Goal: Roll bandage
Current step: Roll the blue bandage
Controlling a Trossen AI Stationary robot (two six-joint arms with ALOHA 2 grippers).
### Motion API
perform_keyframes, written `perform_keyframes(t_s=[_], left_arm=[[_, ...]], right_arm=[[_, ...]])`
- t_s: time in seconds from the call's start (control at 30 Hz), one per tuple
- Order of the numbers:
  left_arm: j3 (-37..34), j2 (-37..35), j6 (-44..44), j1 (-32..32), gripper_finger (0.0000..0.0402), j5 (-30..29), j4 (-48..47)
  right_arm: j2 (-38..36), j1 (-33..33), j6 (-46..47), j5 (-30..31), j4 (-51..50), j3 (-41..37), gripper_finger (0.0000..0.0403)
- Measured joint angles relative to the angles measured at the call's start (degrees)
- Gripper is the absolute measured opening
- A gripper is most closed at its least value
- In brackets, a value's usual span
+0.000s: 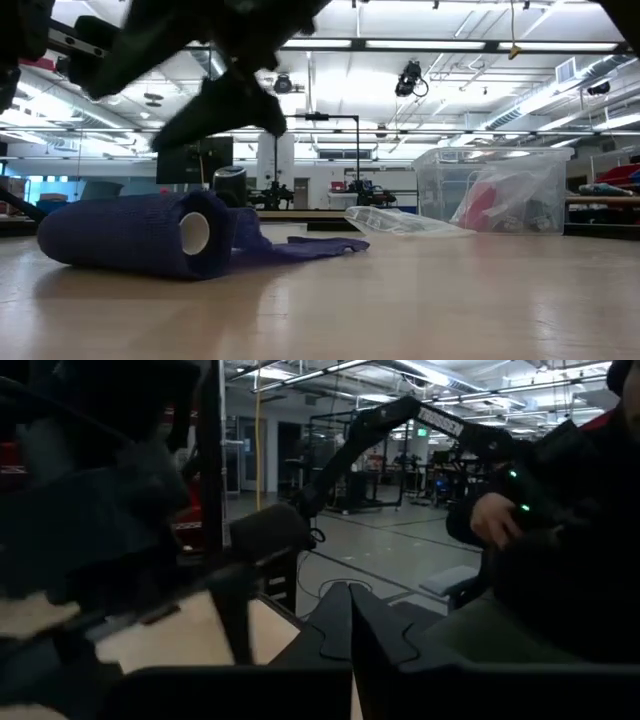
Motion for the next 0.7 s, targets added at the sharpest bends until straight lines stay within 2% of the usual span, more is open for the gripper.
perform_keyframes(t_s=[0.17,0.23,0.3,0.43,0.47,0.7], left_arm=[[0.04,0.0,-0.42,-0.39,0.0001,-3.56,-3.6],[0.08,0.02,-0.93,-0.39,0.0001,-5.92,-5.61],[0.99,0.0,-1.51,-0.35,0.0001,-7.28,-8.92],[4.9,0.0,-1.53,-0.35,0.0001,-8.56,-16.82],[6.11,0.0,-1.45,-0.35,0.0001,-8.99,-19.37],[13.63,0.02,-1.31,-0.35,0.0001,-9.64,-35.91]], right_arm=[[-3.05,0.67,-0.53,8.11,-19.79,0.29,0.0219],[-3.58,0.64,-0.95,11.59,-27.64,0.29,0.0188],[-3.59,0.11,-2.24,12.48,-31.13,-0.47,0.0145],[-3.57,-3.03,-6.42,11.44,-28.21,-5.69,0.0033],[-3.57,-3.92,-7.33,11.42,-26.3,-7.26,0.0017],[-4.1,-8.78,-12.24,7.03,-14.08,-16.44,0.0004]])
